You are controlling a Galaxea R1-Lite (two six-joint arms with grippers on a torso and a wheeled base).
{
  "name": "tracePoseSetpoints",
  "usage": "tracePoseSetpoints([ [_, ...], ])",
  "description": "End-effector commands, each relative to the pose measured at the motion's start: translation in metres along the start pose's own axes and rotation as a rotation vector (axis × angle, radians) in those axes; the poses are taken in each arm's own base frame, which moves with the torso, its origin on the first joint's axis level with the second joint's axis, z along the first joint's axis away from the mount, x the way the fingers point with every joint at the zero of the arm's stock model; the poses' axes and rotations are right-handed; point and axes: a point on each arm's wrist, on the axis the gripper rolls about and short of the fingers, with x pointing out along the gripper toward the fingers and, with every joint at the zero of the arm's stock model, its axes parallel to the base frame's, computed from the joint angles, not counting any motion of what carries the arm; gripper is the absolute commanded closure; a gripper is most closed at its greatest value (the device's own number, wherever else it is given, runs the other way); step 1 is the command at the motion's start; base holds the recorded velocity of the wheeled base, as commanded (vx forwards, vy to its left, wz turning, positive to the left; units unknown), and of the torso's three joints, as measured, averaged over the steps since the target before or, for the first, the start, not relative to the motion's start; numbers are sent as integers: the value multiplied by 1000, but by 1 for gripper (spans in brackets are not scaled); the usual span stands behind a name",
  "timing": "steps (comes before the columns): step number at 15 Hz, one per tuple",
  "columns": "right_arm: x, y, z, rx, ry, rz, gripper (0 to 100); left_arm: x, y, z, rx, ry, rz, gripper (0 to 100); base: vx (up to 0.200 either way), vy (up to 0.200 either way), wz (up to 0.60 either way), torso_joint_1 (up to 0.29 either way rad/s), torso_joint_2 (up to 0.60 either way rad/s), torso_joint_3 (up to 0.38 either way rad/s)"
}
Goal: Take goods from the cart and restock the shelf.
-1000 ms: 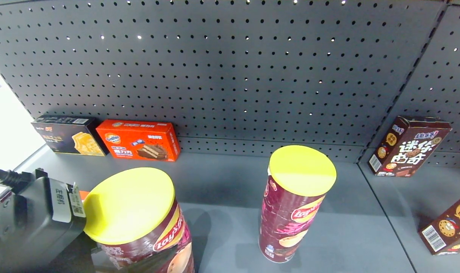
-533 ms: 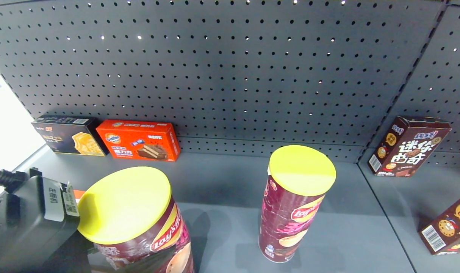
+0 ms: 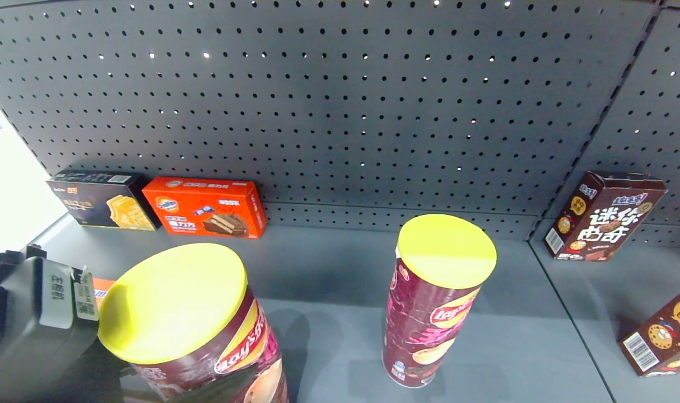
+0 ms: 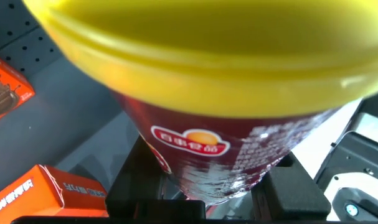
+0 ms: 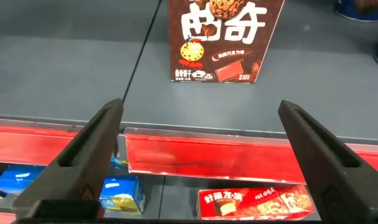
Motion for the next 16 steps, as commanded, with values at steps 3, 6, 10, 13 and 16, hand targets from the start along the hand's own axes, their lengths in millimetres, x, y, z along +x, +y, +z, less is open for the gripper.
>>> tracePoseSetpoints([
  [3, 0, 0, 0, 0, 2, -1, 0, -2, 0, 2, 0, -16, -18, 100, 0, 0, 0, 0, 0, 0],
  [6, 0, 0, 0, 1, 3, -1, 0, -6, 2, 16, -2, -63, -12, 100, 0, 0, 0, 0, 0, 0],
  [10, 0, 0, 0, 0, 3, -1, 0, 10, 6, 54, -1, -118, -19, 100, 0, 0, 0, 0, 0, 0],
  [13, 0, 0, 0, 1, 2, -1, 0, 24, 13, 69, -6, -93, -49, 100, 0, 0, 0, 0, 0, 0],
  [16, 0, 0, 0, 1, 3, -1, 0, 53, 24, 63, -9, -32, -39, 100, 0, 0, 0, 0, 0, 0],
])
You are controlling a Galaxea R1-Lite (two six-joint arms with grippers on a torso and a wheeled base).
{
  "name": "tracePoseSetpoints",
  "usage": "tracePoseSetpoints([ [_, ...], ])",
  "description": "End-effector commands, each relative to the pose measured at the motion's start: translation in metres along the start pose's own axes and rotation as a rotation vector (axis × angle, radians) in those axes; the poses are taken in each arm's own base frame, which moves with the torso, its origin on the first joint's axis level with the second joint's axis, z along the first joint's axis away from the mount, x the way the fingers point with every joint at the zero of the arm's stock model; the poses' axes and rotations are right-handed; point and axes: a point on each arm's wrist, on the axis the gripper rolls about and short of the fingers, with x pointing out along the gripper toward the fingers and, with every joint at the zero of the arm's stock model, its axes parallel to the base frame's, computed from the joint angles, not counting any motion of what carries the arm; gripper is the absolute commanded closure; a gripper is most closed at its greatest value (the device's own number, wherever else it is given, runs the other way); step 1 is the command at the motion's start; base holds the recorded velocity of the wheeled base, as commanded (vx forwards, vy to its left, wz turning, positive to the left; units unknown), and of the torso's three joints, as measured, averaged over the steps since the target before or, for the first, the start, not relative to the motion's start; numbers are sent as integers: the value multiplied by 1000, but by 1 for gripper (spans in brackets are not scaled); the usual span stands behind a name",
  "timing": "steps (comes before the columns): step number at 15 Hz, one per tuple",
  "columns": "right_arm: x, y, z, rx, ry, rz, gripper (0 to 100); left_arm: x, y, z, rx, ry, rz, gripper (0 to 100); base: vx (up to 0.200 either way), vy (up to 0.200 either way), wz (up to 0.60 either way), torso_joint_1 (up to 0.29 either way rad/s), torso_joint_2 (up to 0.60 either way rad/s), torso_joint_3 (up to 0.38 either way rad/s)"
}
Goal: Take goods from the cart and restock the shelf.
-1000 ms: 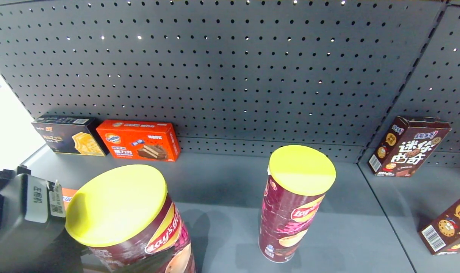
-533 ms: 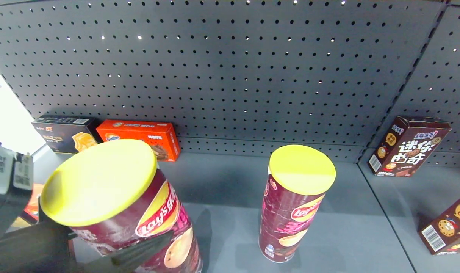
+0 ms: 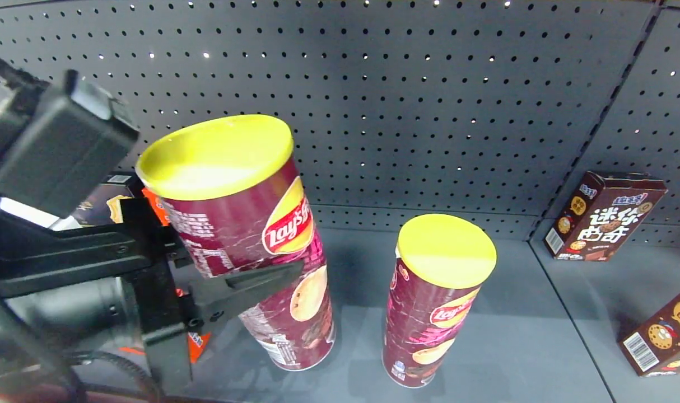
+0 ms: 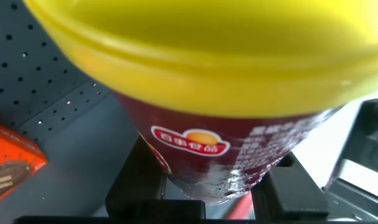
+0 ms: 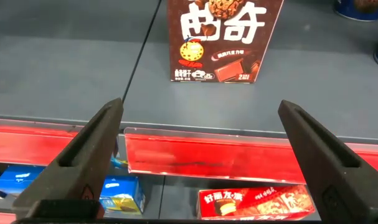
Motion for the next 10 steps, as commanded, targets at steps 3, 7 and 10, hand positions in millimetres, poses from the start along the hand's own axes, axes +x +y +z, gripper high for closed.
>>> tracePoseSetpoints([
  [3, 0, 0, 0, -1, 2, 0, 0, 47, 30, -10, -25, 97, 31, 100, 0, 0, 0, 0, 0, 0],
  [7, 0, 0, 0, -1, 4, 0, 0, 90, 71, -3, 38, 89, 44, 100, 0, 0, 0, 0, 0, 0],
  [10, 0, 0, 0, -1, 2, 0, 0, 112, 81, 9, 69, 54, 15, 100, 0, 0, 0, 0, 0, 0],
])
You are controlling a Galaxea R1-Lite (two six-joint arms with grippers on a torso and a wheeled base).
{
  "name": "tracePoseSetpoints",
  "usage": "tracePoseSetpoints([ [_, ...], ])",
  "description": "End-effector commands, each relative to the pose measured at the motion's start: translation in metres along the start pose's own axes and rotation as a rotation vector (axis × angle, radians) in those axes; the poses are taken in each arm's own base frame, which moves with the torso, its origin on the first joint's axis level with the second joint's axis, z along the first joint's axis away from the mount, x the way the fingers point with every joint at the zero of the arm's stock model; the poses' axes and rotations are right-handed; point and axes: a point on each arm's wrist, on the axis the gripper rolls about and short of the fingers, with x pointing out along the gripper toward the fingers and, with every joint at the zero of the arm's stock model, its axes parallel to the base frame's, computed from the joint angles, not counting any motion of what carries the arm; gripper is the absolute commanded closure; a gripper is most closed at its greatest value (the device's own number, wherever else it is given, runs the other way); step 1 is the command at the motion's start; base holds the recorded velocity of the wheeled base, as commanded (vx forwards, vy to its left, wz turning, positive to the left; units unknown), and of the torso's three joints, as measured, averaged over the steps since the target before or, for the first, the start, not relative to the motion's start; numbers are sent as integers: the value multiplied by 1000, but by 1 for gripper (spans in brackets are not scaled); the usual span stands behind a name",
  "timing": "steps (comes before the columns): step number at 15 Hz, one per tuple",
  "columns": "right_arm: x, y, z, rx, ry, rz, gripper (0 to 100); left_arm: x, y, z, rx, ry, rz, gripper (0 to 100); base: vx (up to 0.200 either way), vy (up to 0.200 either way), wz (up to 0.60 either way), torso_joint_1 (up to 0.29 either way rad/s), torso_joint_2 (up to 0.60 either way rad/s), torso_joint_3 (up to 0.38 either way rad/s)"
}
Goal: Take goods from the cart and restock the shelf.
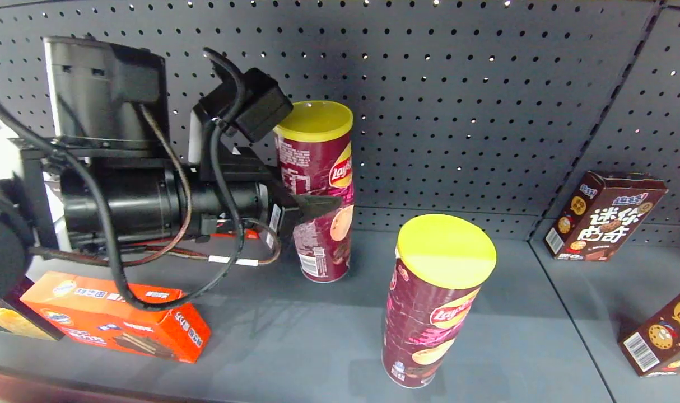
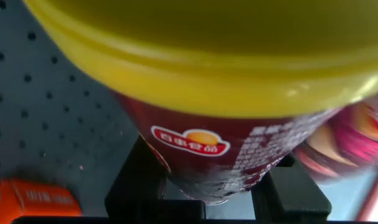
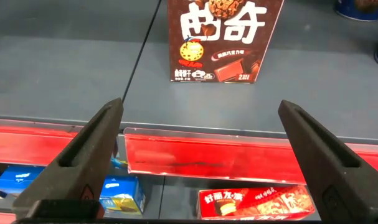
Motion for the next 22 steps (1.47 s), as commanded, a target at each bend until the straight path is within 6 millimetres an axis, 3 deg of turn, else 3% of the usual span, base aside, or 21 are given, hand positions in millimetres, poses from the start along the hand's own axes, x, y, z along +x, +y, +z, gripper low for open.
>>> tracePoseSetpoints([
  [1, 0, 0, 0, -1, 3, 0, 0, 29, 11, 0, 5, 1, -21, 100, 0, 0, 0, 0, 0, 0],
  [5, 0, 0, 0, -1, 2, 0, 0, 50, 23, -5, 92, 5, -30, 100, 0, 0, 0, 0, 0, 0],
  [9, 0, 0, 0, -1, 2, 0, 0, 69, 23, -7, 94, 7, -45, 100, 0, 0, 0, 0, 0, 0],
  [12, 0, 0, 0, 1, 2, 0, 0, 79, 12, -4, 77, -2, -77, 100, 0, 0, 0, 0, 0, 0],
  [22, 0, 0, 0, -1, 3, 0, 0, 90, 1, -4, 58, -24, -107, 100, 0, 0, 0, 0, 0, 0],
])
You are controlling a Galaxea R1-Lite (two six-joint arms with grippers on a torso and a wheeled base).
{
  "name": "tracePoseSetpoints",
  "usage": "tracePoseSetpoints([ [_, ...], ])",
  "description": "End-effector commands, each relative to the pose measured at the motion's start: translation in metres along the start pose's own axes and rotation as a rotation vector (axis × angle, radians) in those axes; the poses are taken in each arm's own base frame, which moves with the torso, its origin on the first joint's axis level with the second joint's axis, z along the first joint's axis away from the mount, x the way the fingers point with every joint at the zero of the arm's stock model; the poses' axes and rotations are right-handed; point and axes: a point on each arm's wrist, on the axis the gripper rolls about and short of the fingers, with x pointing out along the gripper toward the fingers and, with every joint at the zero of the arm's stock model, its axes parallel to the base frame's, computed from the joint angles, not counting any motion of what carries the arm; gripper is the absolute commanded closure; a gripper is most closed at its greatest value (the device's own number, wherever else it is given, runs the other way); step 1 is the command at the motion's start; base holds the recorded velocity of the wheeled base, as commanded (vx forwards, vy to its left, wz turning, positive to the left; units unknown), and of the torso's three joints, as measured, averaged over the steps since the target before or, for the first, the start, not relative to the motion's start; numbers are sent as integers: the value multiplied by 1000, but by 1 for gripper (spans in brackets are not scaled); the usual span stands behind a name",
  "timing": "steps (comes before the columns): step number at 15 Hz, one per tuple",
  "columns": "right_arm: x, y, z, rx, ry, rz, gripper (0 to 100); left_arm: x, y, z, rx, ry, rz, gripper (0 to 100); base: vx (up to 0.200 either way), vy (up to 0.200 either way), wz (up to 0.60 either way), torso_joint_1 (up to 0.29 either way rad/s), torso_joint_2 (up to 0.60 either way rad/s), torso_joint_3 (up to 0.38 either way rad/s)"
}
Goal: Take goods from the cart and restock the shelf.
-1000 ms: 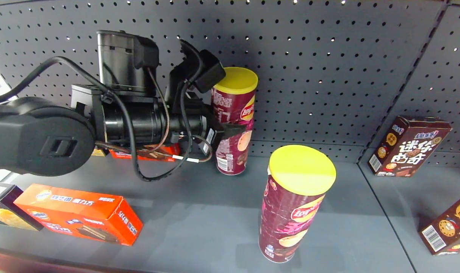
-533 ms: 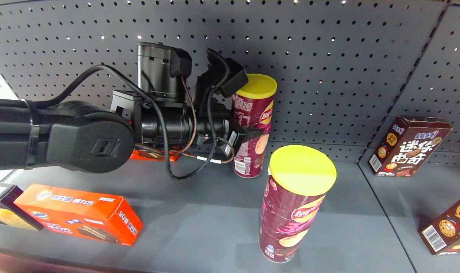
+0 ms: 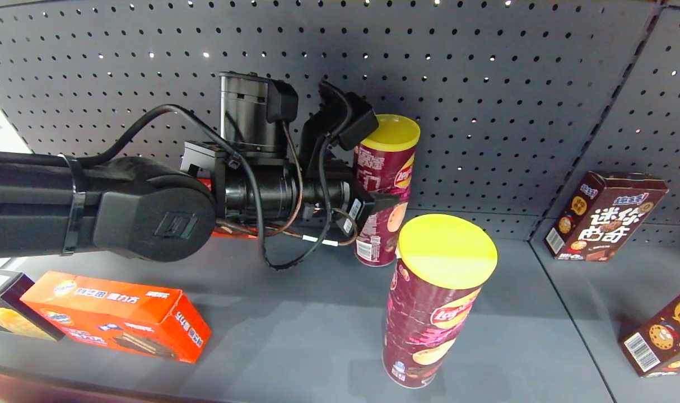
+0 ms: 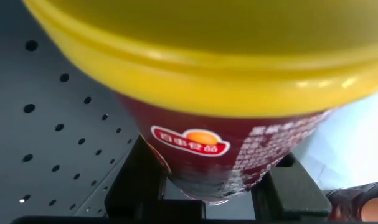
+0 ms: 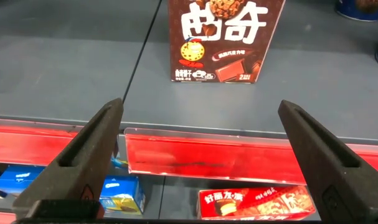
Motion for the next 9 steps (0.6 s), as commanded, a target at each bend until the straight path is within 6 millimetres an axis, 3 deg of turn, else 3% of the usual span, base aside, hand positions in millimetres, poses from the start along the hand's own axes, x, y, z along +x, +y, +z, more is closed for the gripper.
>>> tracePoseSetpoints([
  [1, 0, 0, 0, -1, 1, 0, 0, 3, -3, -1, -1, 3, -9, 100, 0, 0, 0, 0, 0, 0],
  [9, 0, 0, 0, 1, 2, 0, 0, 8, -13, -13, -7, 14, -33, 100, 0, 0, 0, 0, 0, 0],
])
